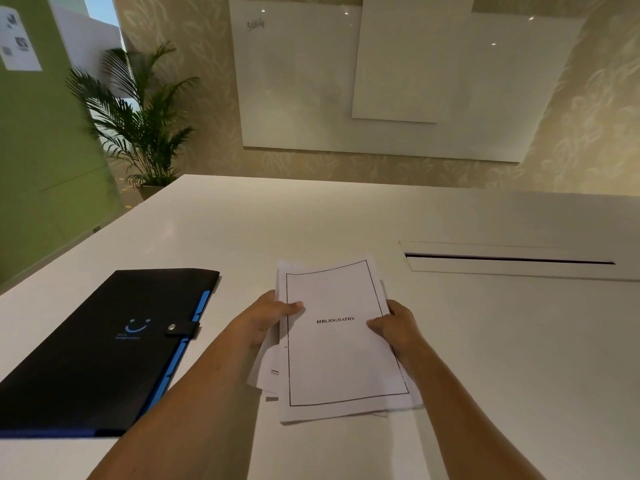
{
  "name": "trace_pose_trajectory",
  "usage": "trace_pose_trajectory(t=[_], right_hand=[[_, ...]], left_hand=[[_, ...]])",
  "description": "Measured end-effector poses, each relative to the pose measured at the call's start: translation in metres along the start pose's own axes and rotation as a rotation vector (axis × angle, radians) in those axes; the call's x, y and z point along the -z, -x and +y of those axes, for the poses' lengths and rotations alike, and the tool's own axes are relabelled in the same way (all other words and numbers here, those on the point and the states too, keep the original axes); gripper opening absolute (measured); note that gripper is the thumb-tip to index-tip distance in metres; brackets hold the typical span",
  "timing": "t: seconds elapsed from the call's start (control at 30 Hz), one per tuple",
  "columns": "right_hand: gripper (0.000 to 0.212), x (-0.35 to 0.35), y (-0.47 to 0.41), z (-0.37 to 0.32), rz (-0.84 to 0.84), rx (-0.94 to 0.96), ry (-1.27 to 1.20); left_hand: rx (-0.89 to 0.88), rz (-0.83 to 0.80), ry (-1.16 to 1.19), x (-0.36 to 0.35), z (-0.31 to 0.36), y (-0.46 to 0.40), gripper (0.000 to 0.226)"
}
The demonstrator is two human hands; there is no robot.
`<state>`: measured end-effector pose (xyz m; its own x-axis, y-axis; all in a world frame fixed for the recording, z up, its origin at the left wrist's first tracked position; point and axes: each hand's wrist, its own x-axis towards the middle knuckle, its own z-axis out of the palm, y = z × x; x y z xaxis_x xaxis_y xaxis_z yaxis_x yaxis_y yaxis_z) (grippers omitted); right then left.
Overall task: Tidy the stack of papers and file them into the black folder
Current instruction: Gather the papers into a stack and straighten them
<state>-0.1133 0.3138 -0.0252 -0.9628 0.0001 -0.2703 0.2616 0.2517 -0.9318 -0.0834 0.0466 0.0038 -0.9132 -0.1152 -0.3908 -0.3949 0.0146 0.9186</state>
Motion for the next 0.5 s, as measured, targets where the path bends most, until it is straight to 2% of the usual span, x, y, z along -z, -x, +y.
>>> trace_pose_trajectory(t=[0.17,0.27,0.33,0.43,0.5], right_hand=[[0.043,-0.001,-0.001,0.009,0.054,0.039,0.021],[0.056,-0.001,0.002,0.007,0.100,0.068,-0.002],[0.059,0.003,0.006,0.003,0.074,0.100,-0.086],[0.029,0.009,0.010,-0.010,-0.135,0.134,-0.369],[0.023,0.012,0.016,-0.025,-0.166,0.206,-0.403]], left_hand=[[-0.211,0.026,0.007,-0.003,-0.011,0.007,0.045],[-0.334,0.014,0.095,-0.003,-0.010,0.016,0.041],[-0.391,0.006,0.101,-0.001,-0.004,0.023,0.041],[-0.464,-0.013,0.035,0.004,0.009,0.033,0.044],[-0.525,-0.021,0.010,0.005,0.021,0.041,0.046]])
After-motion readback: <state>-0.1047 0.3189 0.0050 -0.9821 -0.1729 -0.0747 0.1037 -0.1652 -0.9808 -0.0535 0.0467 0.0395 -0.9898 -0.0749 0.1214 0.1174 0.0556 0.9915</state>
